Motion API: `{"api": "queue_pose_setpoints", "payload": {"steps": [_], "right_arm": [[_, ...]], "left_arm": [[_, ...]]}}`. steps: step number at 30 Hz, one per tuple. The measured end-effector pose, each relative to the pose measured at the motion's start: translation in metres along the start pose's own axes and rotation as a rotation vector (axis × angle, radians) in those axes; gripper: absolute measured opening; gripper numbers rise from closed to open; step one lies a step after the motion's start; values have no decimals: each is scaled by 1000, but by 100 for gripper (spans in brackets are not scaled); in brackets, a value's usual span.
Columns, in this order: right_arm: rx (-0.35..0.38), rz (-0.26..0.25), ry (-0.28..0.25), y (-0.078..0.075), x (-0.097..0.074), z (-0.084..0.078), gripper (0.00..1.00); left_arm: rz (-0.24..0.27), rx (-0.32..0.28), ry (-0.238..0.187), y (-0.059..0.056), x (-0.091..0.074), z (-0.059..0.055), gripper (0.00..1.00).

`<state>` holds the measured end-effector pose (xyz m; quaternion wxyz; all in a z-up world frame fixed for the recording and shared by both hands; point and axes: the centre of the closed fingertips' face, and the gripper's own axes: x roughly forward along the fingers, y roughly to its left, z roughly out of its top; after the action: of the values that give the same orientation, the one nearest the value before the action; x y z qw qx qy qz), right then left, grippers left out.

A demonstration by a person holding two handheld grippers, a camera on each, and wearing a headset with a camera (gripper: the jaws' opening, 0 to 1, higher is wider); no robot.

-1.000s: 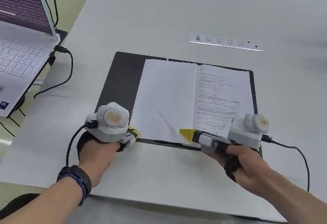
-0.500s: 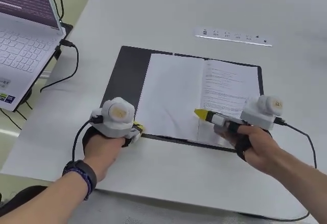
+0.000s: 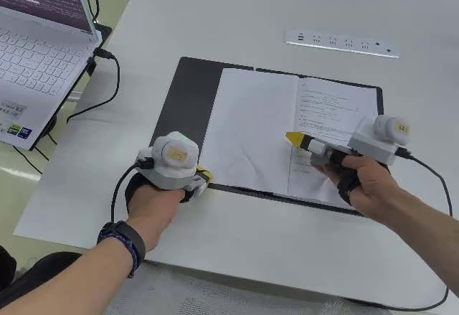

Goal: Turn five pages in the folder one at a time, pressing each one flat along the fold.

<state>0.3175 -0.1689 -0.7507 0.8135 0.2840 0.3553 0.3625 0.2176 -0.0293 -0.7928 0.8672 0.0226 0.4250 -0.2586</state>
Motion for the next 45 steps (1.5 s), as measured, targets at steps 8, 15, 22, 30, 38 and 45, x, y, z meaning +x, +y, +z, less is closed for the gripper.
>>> {"api": "queue_pose_setpoints", "payload": {"steps": [8, 15, 22, 30, 38, 45], "right_arm": [[-10, -23, -23, 0, 11, 15, 5], [3, -46, -18, -8, 17, 10, 2], [30, -40, -37, -11, 17, 8, 0], [19, -37, -45, -15, 22, 16, 0], [7, -47, -62, -21, 32, 29, 0], [20, -52, -76, -24, 38, 39, 0]], "left_arm": [[-3, 0, 4, 0, 0, 0, 0], [-5, -5, 7, 1, 0, -1, 0], [-3, -10, 7, 2, 0, -1, 0], [-8, -16, 8, 1, -1, -1, 0], [-10, -38, 3, 3, 0, -1, 0], [-5, -53, -4, 3, -1, -1, 0]]}}
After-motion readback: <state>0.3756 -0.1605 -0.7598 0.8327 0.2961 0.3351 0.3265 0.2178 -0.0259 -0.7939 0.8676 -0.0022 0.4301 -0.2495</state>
